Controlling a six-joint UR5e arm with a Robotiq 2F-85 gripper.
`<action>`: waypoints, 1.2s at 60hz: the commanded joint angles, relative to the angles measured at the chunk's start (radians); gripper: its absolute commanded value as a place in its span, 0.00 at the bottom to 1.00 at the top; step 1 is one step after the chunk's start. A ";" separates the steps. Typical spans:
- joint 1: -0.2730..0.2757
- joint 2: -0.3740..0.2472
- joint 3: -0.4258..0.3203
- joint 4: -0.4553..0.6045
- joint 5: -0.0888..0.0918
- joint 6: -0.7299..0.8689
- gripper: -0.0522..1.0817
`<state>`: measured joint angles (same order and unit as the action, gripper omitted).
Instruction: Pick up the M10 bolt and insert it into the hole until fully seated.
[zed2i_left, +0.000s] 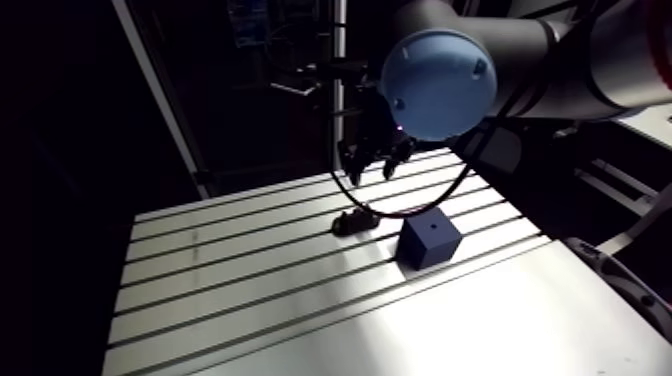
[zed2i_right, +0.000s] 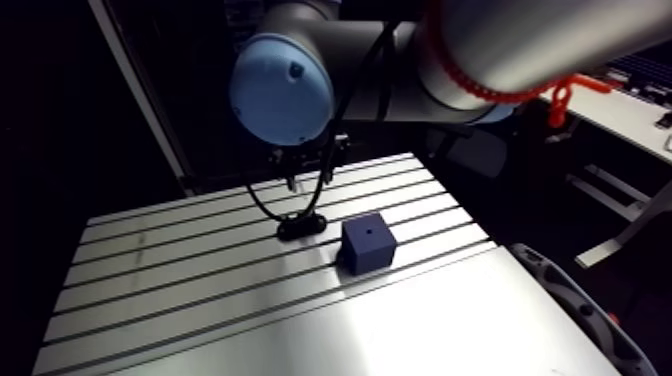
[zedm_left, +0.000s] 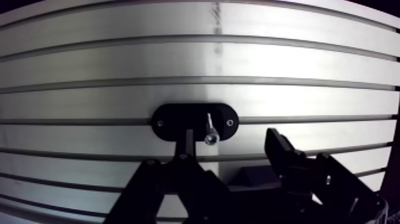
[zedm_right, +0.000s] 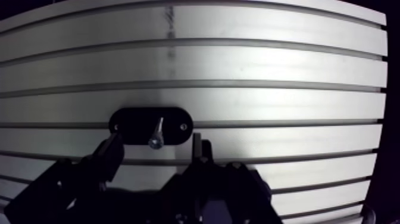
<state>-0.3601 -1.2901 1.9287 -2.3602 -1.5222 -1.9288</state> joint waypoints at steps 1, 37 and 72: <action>-0.001 0.011 0.012 -0.002 0.000 0.001 0.35; 0.001 0.025 0.033 -0.020 0.001 0.000 0.44; 0.004 0.053 0.033 -0.051 0.001 0.000 0.44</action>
<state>-0.3570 -1.2443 1.9612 -2.4089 -1.5207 -1.9290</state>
